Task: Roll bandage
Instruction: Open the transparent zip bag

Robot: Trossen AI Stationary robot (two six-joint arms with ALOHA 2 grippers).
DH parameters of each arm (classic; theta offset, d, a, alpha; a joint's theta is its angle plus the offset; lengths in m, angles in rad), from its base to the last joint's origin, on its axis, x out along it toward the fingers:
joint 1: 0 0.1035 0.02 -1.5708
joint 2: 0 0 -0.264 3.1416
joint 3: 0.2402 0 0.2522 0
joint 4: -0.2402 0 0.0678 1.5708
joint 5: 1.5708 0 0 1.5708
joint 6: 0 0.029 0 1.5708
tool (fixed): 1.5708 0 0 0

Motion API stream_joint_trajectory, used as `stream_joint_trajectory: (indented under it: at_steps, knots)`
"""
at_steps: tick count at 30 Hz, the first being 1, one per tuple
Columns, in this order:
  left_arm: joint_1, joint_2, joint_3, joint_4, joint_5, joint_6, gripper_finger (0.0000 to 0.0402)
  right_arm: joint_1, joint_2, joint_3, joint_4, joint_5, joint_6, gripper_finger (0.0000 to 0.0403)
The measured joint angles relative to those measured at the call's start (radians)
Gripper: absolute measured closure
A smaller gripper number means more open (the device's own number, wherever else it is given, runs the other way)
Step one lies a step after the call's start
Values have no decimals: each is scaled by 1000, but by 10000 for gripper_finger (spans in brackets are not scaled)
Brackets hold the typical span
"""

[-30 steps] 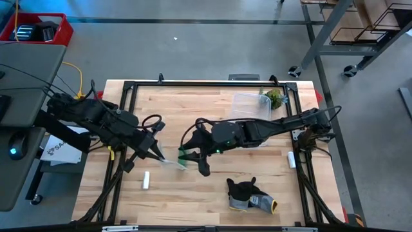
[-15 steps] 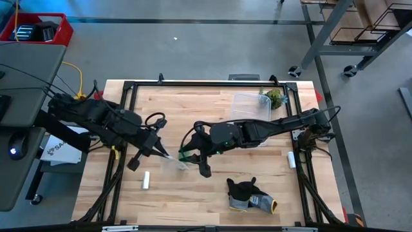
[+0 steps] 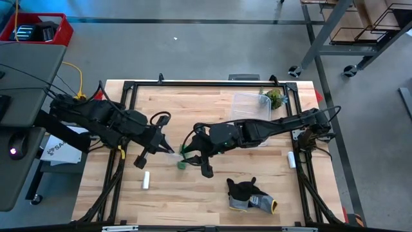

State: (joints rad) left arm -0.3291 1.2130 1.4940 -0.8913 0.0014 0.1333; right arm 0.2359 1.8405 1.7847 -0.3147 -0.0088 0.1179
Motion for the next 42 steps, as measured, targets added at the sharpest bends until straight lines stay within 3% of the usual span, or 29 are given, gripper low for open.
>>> stream_joint_trajectory:
  at_steps: [42]
  knots:
    - [2, -15, 0, -3, -32, 2, 401, -19, -12, 0, 8, 18, -14, 267]
